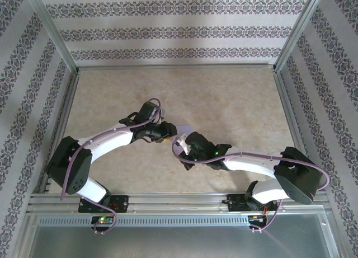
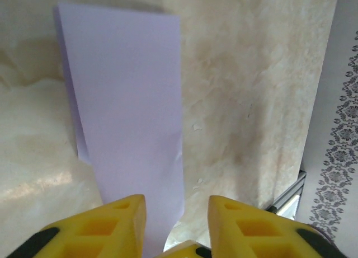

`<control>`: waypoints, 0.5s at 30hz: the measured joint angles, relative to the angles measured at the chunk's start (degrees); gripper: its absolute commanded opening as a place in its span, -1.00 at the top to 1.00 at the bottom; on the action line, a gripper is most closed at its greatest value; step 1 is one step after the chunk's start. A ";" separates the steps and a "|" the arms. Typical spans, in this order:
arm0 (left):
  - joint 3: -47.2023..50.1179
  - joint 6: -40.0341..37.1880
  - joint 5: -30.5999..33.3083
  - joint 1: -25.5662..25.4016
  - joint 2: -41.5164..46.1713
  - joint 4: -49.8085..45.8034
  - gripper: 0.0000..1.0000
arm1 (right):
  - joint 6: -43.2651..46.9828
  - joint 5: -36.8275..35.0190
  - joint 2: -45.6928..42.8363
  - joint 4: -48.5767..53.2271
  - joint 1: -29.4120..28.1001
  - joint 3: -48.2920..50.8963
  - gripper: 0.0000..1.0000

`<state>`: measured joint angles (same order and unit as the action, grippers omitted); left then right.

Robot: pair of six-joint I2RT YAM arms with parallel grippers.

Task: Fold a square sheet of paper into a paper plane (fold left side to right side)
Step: Third fold the triangle at the center of the table.

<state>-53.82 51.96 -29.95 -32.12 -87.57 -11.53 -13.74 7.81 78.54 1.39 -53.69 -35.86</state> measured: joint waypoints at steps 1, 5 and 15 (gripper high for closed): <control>-0.63 -0.61 -0.02 0.04 -0.37 -0.26 0.55 | -0.46 1.01 -0.02 -0.04 0.31 0.00 1.00; -4.07 -2.23 -2.21 0.26 -5.31 -0.59 0.72 | -2.58 5.33 0.00 -0.57 1.51 0.00 1.00; -10.80 -5.14 -6.69 0.26 -18.49 -0.61 0.86 | -5.31 11.89 1.77 -1.73 3.67 0.00 1.00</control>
<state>-64.62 46.83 -36.64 -31.86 -106.06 -12.14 -19.05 19.70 80.31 -0.34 -50.02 -35.86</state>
